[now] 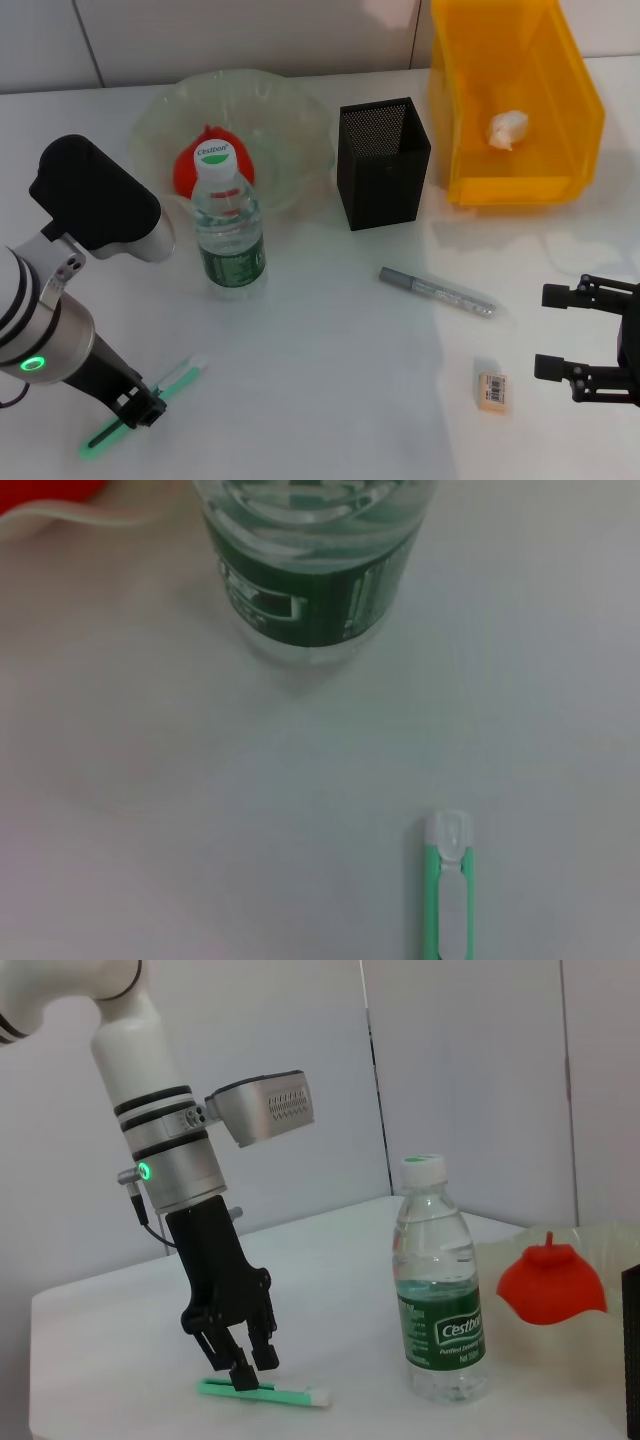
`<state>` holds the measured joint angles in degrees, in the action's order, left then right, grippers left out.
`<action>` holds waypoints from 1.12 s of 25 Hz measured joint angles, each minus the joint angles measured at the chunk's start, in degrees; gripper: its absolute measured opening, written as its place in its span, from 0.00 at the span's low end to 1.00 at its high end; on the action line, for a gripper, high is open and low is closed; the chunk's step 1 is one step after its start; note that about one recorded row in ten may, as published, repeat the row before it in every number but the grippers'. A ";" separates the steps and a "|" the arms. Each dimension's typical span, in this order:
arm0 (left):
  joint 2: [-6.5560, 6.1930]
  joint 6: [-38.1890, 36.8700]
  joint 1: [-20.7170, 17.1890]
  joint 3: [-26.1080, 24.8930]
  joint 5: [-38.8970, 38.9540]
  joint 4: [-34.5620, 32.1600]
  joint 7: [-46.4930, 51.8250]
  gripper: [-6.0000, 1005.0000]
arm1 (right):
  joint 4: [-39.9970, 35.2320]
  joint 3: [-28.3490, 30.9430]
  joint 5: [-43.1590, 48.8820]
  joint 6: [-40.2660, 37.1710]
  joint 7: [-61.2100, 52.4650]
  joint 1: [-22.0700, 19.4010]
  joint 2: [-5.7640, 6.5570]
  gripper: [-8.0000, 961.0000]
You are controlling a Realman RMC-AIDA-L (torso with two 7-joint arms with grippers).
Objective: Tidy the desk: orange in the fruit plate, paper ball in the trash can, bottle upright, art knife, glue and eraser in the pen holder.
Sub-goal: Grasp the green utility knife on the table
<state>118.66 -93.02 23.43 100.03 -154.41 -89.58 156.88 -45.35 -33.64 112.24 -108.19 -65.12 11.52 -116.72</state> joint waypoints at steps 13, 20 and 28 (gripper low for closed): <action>-0.01 0.37 0.20 0.25 -0.21 0.43 -0.85 0.35 | 0.00 -0.14 0.00 0.02 0.00 -0.17 0.00 0.83; 0.05 0.80 0.24 0.41 -0.20 1.79 -1.39 0.39 | 0.00 -0.10 0.00 0.23 0.00 -0.19 0.00 0.83; 0.08 1.36 0.40 0.46 -0.25 2.75 -2.08 0.38 | 0.07 -0.10 0.00 0.21 0.00 -0.19 0.00 0.83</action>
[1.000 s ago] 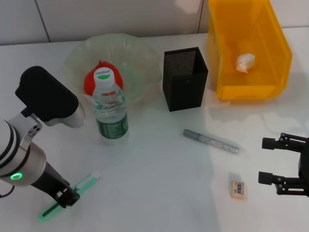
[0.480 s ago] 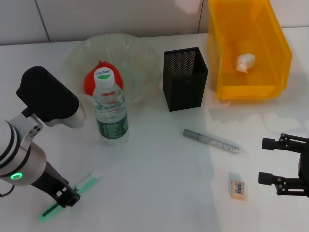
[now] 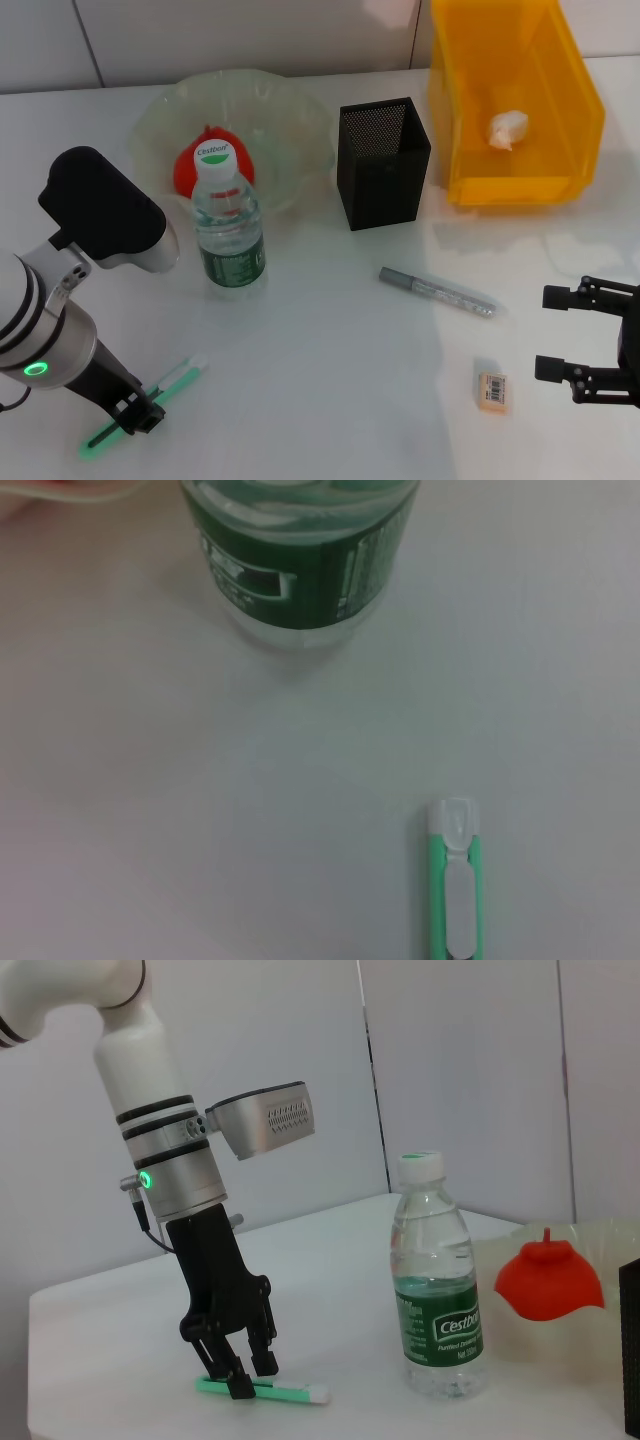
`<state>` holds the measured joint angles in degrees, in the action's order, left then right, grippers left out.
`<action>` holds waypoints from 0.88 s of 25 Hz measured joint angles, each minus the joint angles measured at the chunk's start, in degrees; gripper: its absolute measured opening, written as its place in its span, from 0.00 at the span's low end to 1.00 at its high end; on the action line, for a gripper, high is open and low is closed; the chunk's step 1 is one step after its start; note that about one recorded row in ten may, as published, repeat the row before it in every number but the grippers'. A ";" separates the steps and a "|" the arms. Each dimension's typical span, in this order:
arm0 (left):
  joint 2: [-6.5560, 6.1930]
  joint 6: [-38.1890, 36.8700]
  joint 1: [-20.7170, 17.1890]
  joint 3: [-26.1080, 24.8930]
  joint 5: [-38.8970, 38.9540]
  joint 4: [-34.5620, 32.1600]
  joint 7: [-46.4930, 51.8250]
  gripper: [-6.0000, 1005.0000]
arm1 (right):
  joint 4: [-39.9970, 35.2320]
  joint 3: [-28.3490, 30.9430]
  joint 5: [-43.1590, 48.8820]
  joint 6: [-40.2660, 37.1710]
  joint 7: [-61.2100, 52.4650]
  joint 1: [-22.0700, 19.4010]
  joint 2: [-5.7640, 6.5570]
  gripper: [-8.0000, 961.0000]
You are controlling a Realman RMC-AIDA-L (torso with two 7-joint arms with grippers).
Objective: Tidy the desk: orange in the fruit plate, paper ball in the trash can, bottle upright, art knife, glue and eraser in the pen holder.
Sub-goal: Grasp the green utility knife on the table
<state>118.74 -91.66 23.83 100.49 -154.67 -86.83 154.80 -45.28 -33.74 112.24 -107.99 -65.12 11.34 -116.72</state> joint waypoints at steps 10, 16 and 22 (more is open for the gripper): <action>-0.06 0.26 0.14 0.05 -0.02 1.44 -0.43 0.37 | 0.02 0.10 0.00 -0.02 0.00 0.00 0.00 0.83; 0.00 0.51 0.17 0.08 -0.01 1.50 -0.94 0.36 | 0.10 0.08 0.00 0.06 0.00 0.00 0.00 0.83; -0.05 0.67 0.75 -0.19 0.19 2.46 -1.21 0.29 | 0.12 0.08 0.00 0.00 0.00 0.00 0.00 0.83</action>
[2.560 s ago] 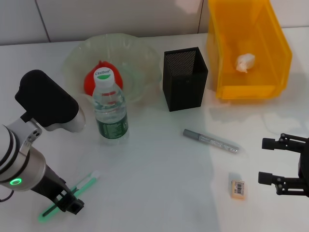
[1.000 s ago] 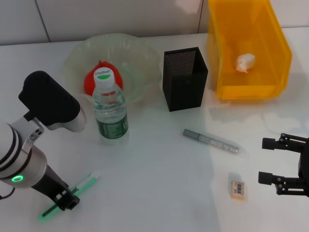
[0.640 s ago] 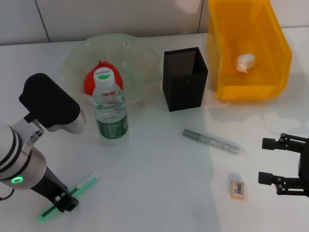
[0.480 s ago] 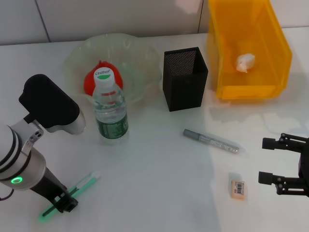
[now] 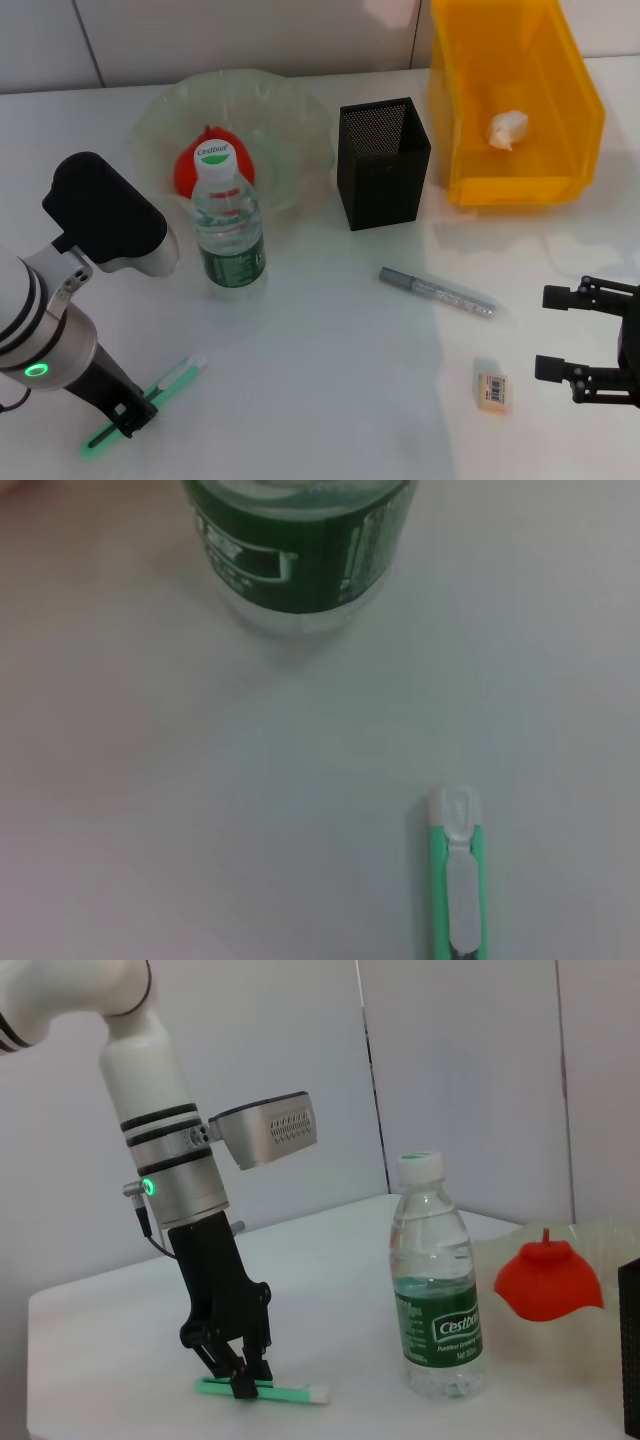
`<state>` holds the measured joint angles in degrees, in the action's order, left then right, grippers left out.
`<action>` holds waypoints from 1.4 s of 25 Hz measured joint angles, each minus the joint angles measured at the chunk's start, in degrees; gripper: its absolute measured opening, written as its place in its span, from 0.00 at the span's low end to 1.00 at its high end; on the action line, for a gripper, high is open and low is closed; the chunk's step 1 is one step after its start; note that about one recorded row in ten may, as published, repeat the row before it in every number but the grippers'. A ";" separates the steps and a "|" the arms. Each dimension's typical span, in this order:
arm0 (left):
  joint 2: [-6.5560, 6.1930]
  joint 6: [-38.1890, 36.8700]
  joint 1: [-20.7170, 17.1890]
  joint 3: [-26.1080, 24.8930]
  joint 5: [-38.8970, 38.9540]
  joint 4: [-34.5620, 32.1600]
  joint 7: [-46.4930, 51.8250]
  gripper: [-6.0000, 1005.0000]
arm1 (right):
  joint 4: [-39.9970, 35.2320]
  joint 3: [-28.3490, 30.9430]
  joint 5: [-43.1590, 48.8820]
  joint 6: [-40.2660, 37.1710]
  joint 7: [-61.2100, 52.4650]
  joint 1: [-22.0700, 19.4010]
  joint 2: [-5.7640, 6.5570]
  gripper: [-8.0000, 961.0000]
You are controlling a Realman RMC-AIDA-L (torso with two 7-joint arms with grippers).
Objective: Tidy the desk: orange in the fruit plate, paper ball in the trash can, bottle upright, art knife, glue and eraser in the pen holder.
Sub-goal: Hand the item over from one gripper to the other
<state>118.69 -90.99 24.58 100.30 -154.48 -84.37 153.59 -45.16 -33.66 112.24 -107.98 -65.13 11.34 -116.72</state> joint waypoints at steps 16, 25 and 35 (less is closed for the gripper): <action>-0.01 -2.89 -0.65 -1.84 10.27 -12.21 -1.42 0.20 | 0.18 15.92 -0.56 -0.91 0.01 0.30 -1.08 0.83; 0.15 12.76 -3.75 -1.75 29.08 -21.23 -11.31 0.20 | 7.77 33.59 -10.22 -4.92 -0.12 -0.31 -0.25 0.83; 0.13 46.12 -5.53 7.70 43.51 -7.38 -32.78 0.20 | 13.96 35.12 -16.96 -9.24 -0.10 -1.78 -1.08 0.83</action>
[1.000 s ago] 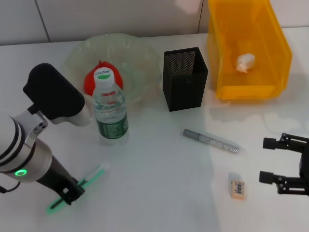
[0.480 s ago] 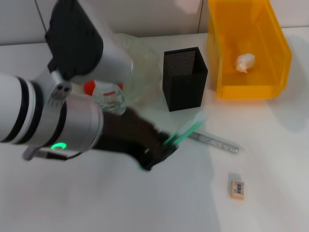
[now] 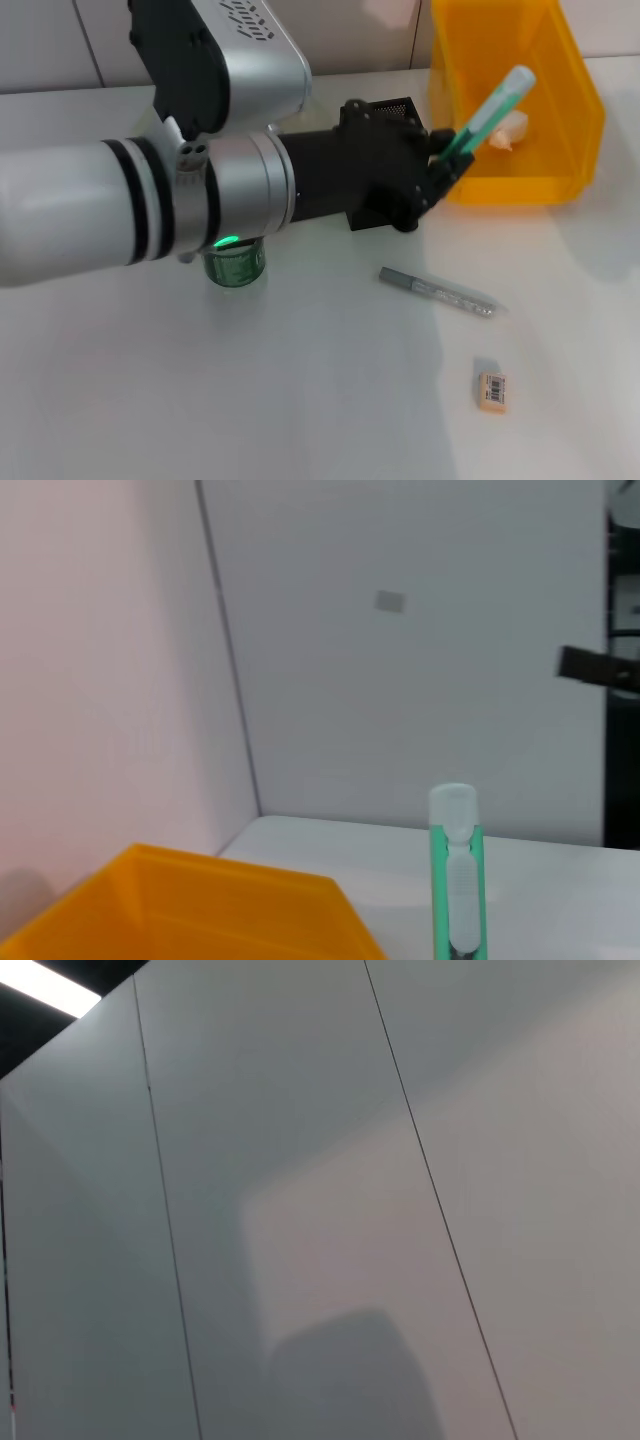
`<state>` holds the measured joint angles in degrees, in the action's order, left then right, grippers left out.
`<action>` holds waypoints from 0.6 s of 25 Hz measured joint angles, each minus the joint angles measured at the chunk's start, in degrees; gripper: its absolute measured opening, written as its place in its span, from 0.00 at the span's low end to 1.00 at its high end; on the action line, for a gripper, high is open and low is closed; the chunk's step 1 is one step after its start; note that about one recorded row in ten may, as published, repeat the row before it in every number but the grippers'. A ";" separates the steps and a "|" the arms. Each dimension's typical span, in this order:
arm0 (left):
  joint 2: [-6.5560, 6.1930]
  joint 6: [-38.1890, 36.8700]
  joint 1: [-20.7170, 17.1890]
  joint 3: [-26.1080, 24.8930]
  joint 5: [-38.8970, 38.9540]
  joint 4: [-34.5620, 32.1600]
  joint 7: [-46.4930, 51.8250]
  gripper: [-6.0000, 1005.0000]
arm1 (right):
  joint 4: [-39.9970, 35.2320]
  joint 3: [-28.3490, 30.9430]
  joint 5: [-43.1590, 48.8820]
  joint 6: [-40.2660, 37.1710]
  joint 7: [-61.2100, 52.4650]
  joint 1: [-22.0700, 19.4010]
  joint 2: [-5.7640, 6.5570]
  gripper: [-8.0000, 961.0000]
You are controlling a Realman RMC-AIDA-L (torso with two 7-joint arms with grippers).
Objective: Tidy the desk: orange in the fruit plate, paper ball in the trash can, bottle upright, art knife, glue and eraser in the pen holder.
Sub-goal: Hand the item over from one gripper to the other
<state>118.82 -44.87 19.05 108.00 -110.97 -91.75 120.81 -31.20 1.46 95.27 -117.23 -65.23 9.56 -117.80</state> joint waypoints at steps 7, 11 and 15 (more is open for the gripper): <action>0.00 19.37 0.33 9.69 -0.03 5.24 -5.76 0.21 | 5.46 0.32 -0.83 -6.73 1.09 -0.29 -0.50 0.83; 0.10 24.73 0.54 13.09 -0.17 7.10 -7.47 0.21 | 12.72 -0.05 -1.23 -6.85 5.89 0.03 -1.30 0.83; 0.23 28.17 1.22 15.82 -1.00 8.83 -7.62 0.21 | 20.54 -1.88 -1.09 -6.16 15.12 0.97 -1.47 0.83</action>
<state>119.06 -16.70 20.27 123.82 -111.97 -82.92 113.19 -10.66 -0.43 94.18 -123.39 -50.11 10.53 -119.26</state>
